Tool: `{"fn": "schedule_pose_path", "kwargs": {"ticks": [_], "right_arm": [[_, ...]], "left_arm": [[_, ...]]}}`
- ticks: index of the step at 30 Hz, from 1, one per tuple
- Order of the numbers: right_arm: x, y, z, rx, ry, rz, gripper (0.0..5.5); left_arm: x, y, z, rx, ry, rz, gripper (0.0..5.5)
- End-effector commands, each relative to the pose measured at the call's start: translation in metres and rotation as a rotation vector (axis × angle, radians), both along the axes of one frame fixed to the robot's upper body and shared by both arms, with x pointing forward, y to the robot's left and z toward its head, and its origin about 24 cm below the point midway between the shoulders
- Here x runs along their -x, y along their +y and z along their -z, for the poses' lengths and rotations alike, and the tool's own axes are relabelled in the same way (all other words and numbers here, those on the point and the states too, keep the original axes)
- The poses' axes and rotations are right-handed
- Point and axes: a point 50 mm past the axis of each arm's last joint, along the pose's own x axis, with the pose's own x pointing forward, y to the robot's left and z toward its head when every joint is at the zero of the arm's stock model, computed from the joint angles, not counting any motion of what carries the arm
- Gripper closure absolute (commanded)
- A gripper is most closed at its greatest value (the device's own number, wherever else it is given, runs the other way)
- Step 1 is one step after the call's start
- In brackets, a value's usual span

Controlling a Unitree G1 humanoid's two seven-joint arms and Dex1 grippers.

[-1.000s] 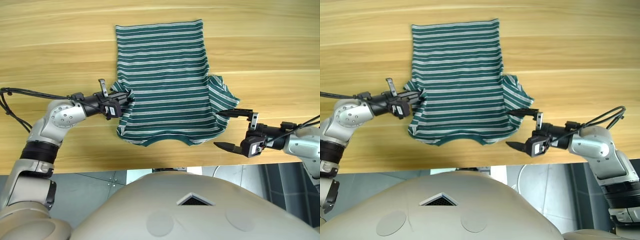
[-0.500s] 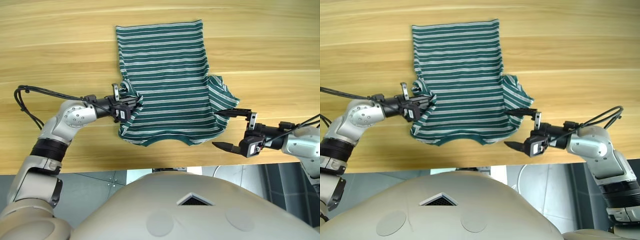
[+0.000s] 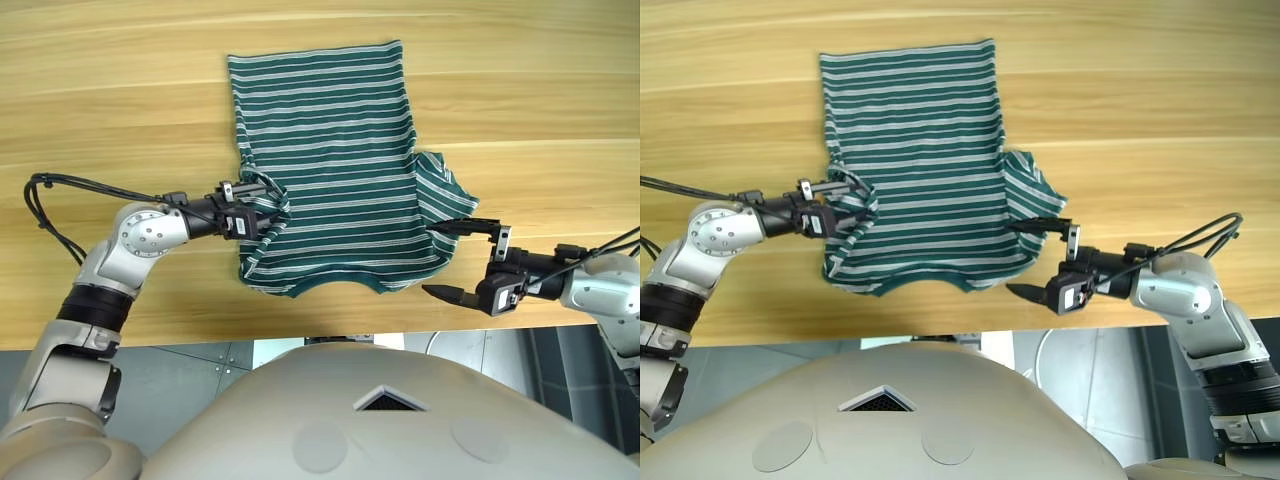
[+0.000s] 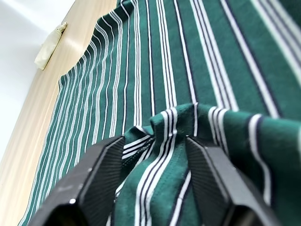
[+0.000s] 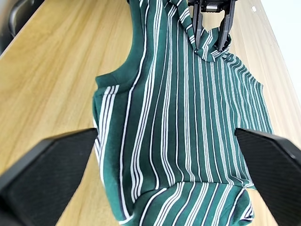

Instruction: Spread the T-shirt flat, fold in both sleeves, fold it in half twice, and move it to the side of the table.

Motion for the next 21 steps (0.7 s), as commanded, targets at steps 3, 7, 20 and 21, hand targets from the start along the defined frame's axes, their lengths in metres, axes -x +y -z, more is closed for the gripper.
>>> {"fn": "schedule_pose_path", "kwargs": {"ticks": [3, 7, 20, 21], "right_arm": [[-0.001, 0.001, -0.002, -0.002, -0.012, -0.002, 0.1], [-0.001, 0.001, -0.002, -0.005, -0.012, -0.001, 0.1], [-0.001, 0.001, -0.003, -0.006, -0.017, 0.004, 0.1], [-0.001, 0.0, -0.003, -0.005, -0.017, 0.004, 0.1]], "left_arm": [[0.007, 0.008, -0.019, 0.084, -0.026, -0.026, 2.24], [0.011, 0.011, -0.028, 0.144, -0.048, -0.046, 1.65], [0.027, 0.035, -0.008, 0.1, 0.033, -0.124, 0.14], [0.028, 0.035, -0.006, 0.103, 0.039, -0.123, 0.14]]}}
